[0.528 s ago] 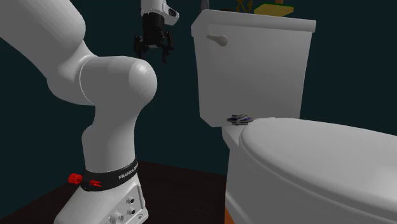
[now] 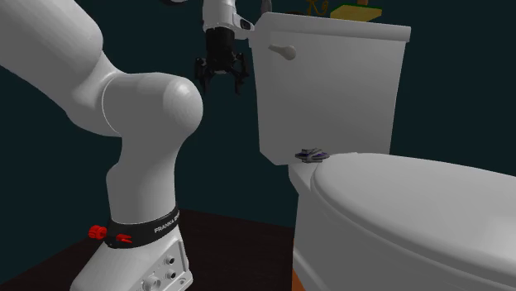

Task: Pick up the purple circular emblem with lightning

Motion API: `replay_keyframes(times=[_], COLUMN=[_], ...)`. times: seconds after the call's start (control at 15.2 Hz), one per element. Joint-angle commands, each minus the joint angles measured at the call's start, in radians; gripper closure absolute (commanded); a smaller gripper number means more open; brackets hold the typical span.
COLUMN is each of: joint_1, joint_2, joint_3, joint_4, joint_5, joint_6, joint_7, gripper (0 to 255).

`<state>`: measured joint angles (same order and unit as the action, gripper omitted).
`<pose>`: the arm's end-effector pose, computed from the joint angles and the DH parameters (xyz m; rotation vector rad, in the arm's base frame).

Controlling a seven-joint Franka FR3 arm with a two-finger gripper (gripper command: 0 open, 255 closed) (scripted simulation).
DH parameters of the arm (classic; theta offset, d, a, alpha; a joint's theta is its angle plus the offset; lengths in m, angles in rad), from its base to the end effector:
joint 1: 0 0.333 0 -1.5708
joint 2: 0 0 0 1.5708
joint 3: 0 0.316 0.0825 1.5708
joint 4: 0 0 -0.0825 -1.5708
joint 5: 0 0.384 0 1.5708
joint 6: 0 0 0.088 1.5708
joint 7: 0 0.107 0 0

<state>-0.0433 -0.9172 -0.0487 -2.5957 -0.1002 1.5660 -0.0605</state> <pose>0.2635 -0.0371 0.5150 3.0825 -0.0078 -0.1801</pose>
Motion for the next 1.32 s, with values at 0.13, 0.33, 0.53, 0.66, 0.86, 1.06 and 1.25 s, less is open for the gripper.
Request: replay_keyframes(times=[0.13,0.33,0.53,0.66,0.86,1.06,1.25], joint_1=[-0.052,-0.093,-0.134,-0.158,-0.185,-0.197,-0.195], joint_2=[-0.039,-0.041,-0.021,0.005,0.063,0.142,0.199], joint_3=[-0.097,-0.176,-0.261,-0.321,-0.415,-0.514,-0.577], joint_4=[-0.088,-0.134,-0.166,-0.179,-0.185,-0.175,-0.171], joint_5=[-0.091,-0.158,-0.224,-0.266,-0.321,-0.362,-0.38], joint_6=[0.111,0.203,0.304,0.376,0.491,0.611,0.693], joint_7=[-0.082,-0.142,-0.201,-0.24,-0.299,-0.36,-0.393], gripper=[0,0,0,0,0,0,0])
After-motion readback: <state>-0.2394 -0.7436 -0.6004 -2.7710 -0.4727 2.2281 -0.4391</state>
